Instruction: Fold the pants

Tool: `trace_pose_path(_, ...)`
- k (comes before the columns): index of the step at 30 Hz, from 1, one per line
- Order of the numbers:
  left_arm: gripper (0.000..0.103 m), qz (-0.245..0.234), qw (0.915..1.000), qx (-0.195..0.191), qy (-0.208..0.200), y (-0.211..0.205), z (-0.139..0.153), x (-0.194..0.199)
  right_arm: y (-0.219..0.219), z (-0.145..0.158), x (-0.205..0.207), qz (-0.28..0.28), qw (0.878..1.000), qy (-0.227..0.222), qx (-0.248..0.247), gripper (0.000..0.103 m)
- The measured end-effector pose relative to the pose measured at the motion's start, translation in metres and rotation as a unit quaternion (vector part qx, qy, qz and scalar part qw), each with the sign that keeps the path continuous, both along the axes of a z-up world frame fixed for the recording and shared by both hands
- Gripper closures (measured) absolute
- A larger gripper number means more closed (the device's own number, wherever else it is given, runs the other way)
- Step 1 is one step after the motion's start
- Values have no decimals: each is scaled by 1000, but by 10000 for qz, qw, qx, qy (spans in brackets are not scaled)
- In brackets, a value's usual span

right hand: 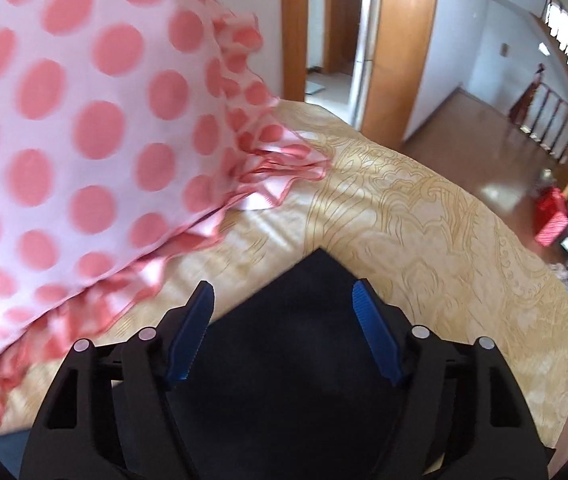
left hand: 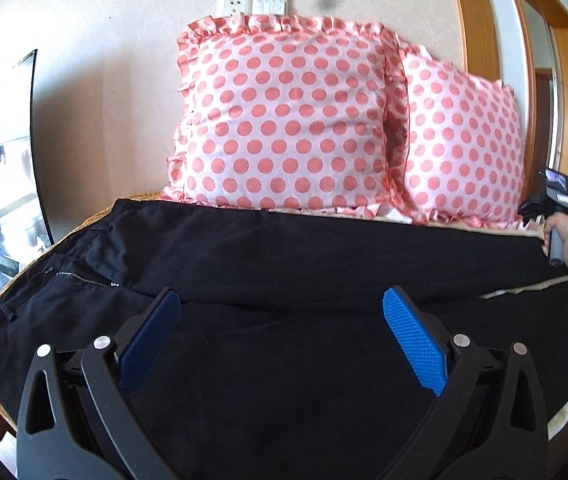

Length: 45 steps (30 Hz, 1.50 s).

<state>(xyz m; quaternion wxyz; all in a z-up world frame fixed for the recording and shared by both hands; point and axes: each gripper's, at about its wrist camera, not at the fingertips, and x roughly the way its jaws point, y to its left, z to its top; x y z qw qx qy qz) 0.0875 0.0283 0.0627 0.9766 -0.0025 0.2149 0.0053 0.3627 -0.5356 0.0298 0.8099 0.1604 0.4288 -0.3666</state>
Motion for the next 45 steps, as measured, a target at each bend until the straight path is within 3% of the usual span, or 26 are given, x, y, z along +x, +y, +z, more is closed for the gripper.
trace_pose_path(6,2,-179,9994,35,280,-3,-14,14,-8,-23,16,-340,9988,351,-73,37)
trace_pose_path(9,2,-232,9993,0,305,-2,-15,15,-8,-27,10,-279,9994,201,-91,42)
trace_pose_path(14,2,-223,9992,-20,322,-2,-15,14,-22,-26,-8,-266,9994,-151,147,73)
trace_pose_path(16,2,-218,9993,-23,316,-1,-15,12,-30,-23,-19,-153,9979,-444,436,78)
trace_pose_path(18,2,-190,9993,-37,309,0,-15,9,-33,-18,-31,27,9943,-809,693,90)
trace_pose_path(20,2,-178,9994,-47,287,2,-14,5,-28,-9,-46,173,9916,-1087,676,97)
trace_pose_path(26,2,-131,9998,-112,124,7,-5,-17,-14,23,-98,595,9791,-1800,738,98)
trace_pose_path(32,2,-68,9999,-149,4,11,1,-38,8,35,-185,1027,9610,-2336,1067,98)
trace_pose_path(37,2,-12,9999,-123,-37,12,3,-50,26,9,-265,1017,9520,-2385,1625,98)
trace_pose_path(40,2,-32,9999,-119,-35,13,3,-49,22,-14,-284,889,9476,-2271,2061,98)
trace_pose_path(45,2,-58,9999,-75,-39,11,4,-55,12,-27,-291,692,9381,-2310,2488,97)
